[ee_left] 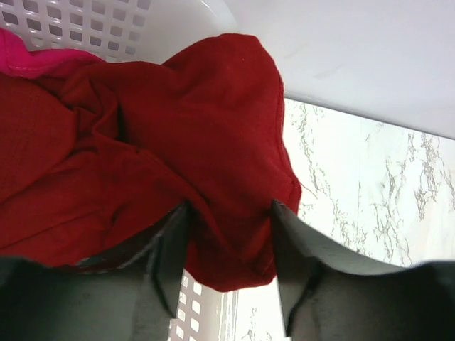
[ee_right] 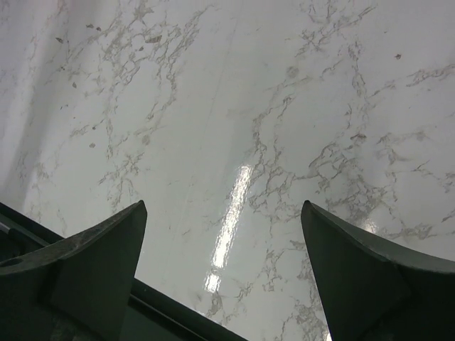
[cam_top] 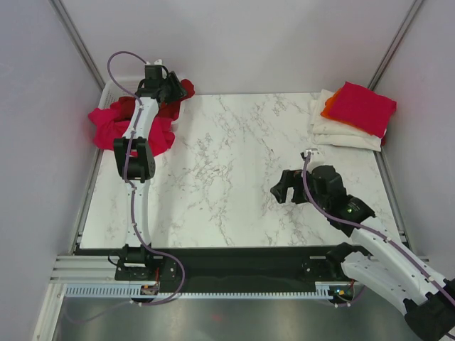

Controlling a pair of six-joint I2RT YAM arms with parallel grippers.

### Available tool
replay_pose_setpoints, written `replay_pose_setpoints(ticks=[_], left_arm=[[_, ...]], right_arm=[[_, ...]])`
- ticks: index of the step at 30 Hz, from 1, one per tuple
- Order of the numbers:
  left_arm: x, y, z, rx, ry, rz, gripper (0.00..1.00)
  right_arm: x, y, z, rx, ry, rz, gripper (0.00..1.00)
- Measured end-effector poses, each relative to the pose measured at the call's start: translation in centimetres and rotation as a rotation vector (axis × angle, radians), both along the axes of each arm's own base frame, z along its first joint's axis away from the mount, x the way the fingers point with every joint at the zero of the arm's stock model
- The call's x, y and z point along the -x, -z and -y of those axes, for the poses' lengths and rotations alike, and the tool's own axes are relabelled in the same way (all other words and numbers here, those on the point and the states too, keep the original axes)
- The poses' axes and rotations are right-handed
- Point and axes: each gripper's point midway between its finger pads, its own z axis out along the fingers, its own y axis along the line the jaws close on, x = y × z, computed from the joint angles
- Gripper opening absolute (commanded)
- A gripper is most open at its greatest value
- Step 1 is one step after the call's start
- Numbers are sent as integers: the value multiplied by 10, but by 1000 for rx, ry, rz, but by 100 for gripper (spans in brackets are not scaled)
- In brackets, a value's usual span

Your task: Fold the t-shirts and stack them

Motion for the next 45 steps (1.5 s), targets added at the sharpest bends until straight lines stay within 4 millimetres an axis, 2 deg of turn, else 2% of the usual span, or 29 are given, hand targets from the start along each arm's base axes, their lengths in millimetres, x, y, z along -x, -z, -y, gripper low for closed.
replay_pose_setpoints(ticks=[2, 3, 6, 9, 12, 15, 19, 21, 25, 26, 29, 30, 33, 34, 35, 37, 39, 41, 43, 45], left_arm=[[0, 0, 1, 2, 3, 0, 64], [0, 0, 1, 2, 4, 0, 73], [1, 0, 2, 3, 5, -1, 85], [5, 1, 3, 1, 6, -15, 92], [19, -5, 4, -15, 3, -42, 96], [32, -34, 1, -49, -12, -20, 97], [53, -96, -9, -88, -56, 59, 96], [71, -130, -13, -96, -75, 103, 96], [121, -196, -17, -102, -77, 197, 93], [140, -211, -19, -116, -79, 227, 93], [192, -240, -21, -169, -75, 320, 95], [210, -246, -19, -185, -59, 392, 98], [274, -244, -14, -250, -11, 585, 100], [291, -236, -16, -273, -10, 621, 100], [302, -236, -22, -298, -35, 657, 100], [300, -249, -37, -340, -115, 706, 100], [281, -255, -48, -379, -173, 693, 100], [256, -258, -48, -394, -181, 661, 100], [226, -246, -42, -400, -155, 605, 98], [204, -227, -35, -398, -115, 542, 91]], right_arm=[[0, -5, 2, -7, 6, 18, 98], [0, -8, 2, -11, 8, 28, 98], [1, -13, 3, -22, 10, 47, 98], [1, -14, 3, -23, 9, 48, 98], [2, -14, 2, -25, 5, 48, 98], [3, -16, 2, -32, 2, 52, 98], [5, -22, 1, -50, -8, 68, 98], [8, -26, 0, -63, -18, 79, 98], [12, -38, -2, -98, -38, 116, 98], [13, -40, -2, -104, -39, 125, 98], [14, -43, -2, -115, -44, 138, 98], [14, -42, -2, -115, -45, 137, 98], [14, -40, -3, -114, -46, 130, 98], [14, -39, -3, -112, -47, 125, 98], [14, -38, -3, -111, -47, 122, 98], [14, -37, -4, -109, -49, 116, 98], [14, -35, -5, -107, -51, 109, 98], [14, -34, -4, -107, -51, 106, 98], [15, -34, -4, -107, -49, 101, 98], [16, -32, -3, -104, -47, 88, 98]])
